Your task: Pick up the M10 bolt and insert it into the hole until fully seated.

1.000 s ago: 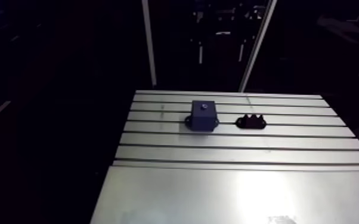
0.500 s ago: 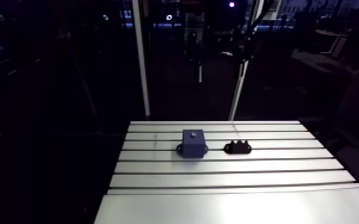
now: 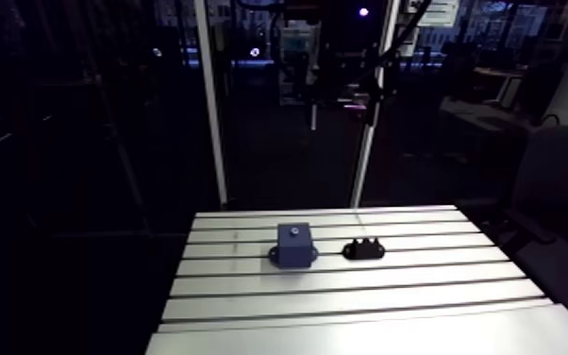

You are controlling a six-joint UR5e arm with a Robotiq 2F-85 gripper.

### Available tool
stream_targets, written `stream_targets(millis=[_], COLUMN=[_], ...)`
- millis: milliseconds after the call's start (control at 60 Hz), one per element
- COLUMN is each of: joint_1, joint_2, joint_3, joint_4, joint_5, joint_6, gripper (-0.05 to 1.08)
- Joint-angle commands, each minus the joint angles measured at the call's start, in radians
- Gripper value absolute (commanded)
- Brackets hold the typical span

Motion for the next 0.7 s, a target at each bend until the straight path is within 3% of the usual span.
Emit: stream_targets(millis=[17, 700], joint_1=[0.002, 0.0], joint_2=[0.002, 0.004], joint_3=[-0.017, -0.043], joint_4=[-0.043, 0.009], joint_5=[0.018, 0.017], joint_6=[0.003, 0.006], gripper=[0.01, 0.01])
